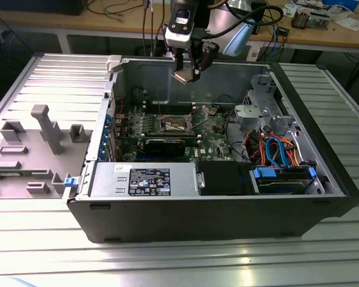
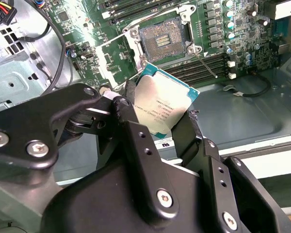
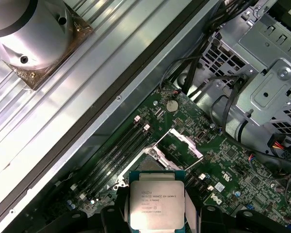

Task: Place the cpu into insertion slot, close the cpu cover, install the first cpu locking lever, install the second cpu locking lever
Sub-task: 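Place the cpu into insertion slot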

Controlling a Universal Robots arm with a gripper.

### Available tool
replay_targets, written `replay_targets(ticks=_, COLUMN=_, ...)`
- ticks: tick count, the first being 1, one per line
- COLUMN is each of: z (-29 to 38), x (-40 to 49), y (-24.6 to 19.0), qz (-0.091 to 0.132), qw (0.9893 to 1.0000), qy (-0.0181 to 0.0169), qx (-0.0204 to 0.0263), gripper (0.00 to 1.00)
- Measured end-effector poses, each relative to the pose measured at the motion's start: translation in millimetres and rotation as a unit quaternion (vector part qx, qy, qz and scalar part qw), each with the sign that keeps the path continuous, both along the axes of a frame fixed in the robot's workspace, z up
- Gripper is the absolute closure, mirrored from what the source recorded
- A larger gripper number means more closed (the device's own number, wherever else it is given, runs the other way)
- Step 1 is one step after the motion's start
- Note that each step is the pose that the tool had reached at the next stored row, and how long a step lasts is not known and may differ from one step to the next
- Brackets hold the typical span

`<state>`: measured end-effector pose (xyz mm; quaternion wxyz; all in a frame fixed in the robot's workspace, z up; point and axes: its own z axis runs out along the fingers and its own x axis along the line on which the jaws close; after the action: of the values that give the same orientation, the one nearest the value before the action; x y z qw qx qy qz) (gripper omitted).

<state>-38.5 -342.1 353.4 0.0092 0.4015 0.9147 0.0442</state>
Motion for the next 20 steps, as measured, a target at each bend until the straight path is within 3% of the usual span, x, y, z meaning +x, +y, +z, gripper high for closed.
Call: replay_targets(ticks=20, z=0.0, x=0.0, y=0.0, qz=-0.016, qw=0.9999, qy=0.0, qx=0.0, gripper=0.46)
